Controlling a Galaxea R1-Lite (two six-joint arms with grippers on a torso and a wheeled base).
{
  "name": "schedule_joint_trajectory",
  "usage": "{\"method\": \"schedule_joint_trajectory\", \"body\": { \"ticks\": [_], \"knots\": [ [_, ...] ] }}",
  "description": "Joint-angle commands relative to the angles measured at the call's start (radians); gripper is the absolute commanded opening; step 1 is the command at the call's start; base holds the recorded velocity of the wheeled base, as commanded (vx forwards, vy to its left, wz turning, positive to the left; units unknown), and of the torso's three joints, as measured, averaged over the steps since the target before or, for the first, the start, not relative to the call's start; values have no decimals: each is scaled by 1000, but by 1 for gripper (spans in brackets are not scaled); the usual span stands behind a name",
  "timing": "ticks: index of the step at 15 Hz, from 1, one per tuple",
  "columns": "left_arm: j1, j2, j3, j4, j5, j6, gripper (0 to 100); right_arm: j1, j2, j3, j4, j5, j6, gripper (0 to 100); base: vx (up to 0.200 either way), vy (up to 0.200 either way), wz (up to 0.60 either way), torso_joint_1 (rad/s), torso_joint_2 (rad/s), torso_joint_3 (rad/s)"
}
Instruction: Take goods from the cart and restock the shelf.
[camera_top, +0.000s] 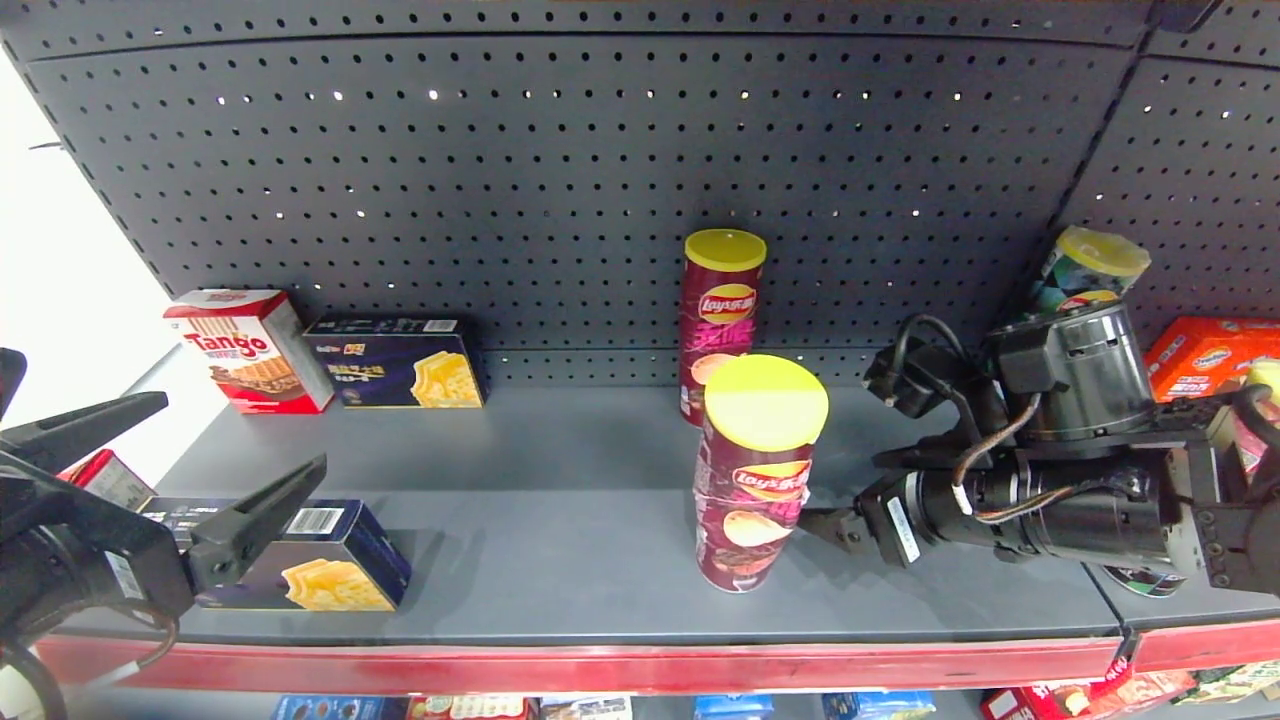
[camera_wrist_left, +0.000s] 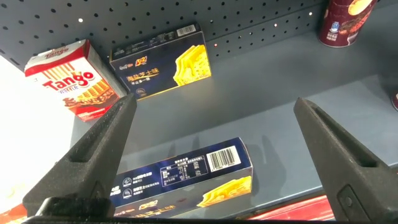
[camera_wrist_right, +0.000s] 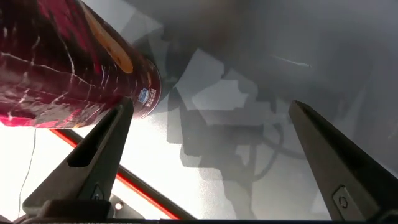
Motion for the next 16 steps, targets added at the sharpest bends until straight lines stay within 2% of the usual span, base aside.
{"method": "schedule_joint_trajectory", "body": {
  "ticks": [1, 11, 15, 16],
  "knots": [
    [1, -3, 0, 0, 0, 0, 100, 1, 4, -1, -1, 0, 0, 100, 0, 0, 0, 0, 0, 0],
    [4, -43, 26, 1, 2, -5, 100, 13, -10, 11, -13, -3, 0, 100, 0, 0, 0, 0, 0, 0],
    [6, -70, 51, 3, 3, -5, 100, -13, -137, 22, -13, -4, 4, 100, 0, 0, 0, 0, 0, 0],
    [7, -89, 51, 3, 3, -9, 100, -44, -227, 17, -16, -6, 6, 100, 0, 0, 0, 0, 0, 0]
  ]
}}
